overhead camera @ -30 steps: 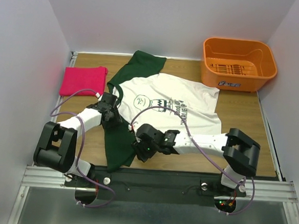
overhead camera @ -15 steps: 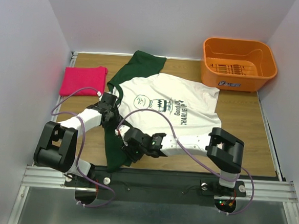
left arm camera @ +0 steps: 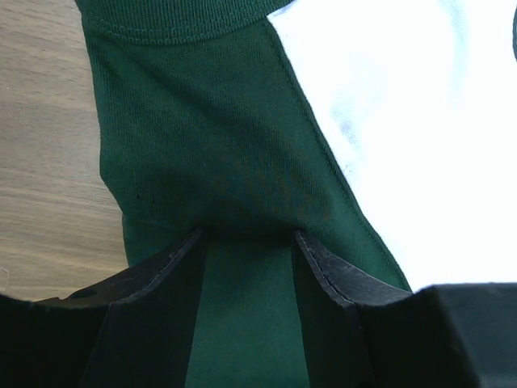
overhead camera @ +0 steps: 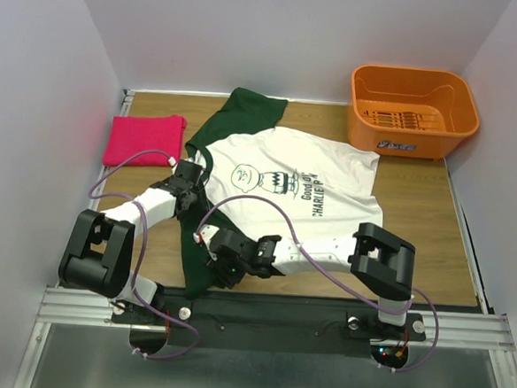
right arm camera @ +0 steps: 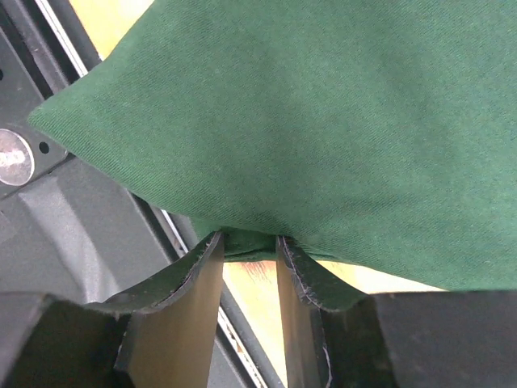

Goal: Fold and stack the t-shirts
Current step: Flatten the tshirt out

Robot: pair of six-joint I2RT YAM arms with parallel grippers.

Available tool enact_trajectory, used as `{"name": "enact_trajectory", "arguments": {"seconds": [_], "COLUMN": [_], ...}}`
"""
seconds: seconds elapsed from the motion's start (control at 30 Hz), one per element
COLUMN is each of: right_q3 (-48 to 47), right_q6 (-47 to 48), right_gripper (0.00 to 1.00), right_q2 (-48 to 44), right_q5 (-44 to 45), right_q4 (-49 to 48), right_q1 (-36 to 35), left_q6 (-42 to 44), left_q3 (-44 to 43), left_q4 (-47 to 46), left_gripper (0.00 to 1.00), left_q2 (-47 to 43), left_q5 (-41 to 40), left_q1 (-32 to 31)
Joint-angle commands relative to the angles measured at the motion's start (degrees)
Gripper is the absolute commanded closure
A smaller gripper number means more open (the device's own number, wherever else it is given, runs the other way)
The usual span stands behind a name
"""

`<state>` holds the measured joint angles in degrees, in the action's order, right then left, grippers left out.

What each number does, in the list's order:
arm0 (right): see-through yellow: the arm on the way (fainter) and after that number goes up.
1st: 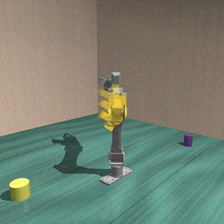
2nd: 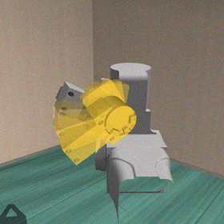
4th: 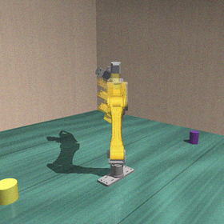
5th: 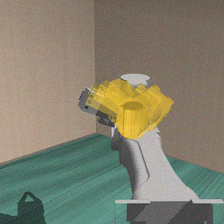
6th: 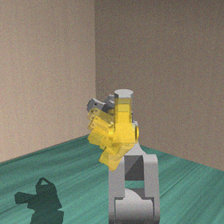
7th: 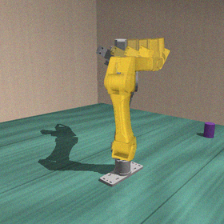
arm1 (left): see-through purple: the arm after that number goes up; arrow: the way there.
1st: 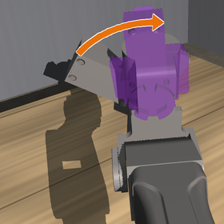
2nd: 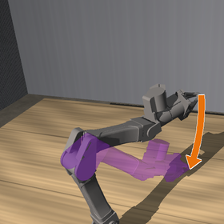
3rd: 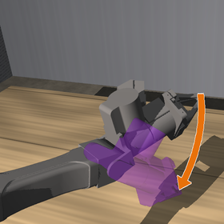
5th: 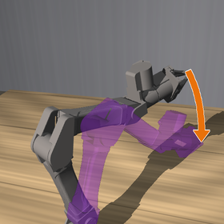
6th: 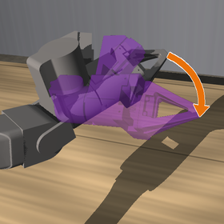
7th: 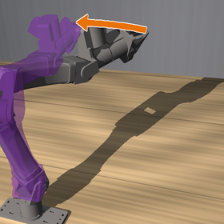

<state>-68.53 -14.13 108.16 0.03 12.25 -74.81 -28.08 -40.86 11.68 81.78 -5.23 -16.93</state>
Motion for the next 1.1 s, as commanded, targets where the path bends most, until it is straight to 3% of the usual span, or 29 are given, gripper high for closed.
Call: {"name": "enact_trajectory", "arguments": {"seconds": [0.0, 0.3, 0.57, 0.8, 0.93, 1.07], "right_q3": [-1.16, -2.75, 1.99, 1.65, -0.63, -2.92], "right_q6": [0.51, 0.25, -2.74, -2.39, -2.39, -4.06], "right_gripper": [0.62, 0.68, 0.71, 0.72, 0.71, 0.65], "right_q2": [0.64, 3.20, -3.30, -3.31, -4.01, -7.69], "right_q5": [1.64, 4.36, 4.98, 3.66, 3.92, 8.29], "right_q4": [-2.14, 4.52, 9.10, 10.69, 11.30, 12.09], "right_q1": [-0.25, -0.25, -0.17, -0.25, -0.25, -0.25], "left_q6": [1.53, 2.41, 4.43, 5.40, 5.31, 4.79], "left_q3": [-2.55, -4.84, -13.70, -19.34, -20.39, -21.19], "left_q4": [-1.14, -1.40, -0.52, 0.36, 1.23, 4.48], "left_gripper": [0.43, 0.43, 0.43, 0.43, 0.40, 0.32], "left_q2": [1.19, 4.26, 11.63, 16.39, 14.21, 4.66], "left_q5": [-1.44, -2.94, -5.22, -6.37, -5.58, -5.14], "left_q1": [-0.21, 0.58, 1.37, 1.37, 1.46, 1.37]}}
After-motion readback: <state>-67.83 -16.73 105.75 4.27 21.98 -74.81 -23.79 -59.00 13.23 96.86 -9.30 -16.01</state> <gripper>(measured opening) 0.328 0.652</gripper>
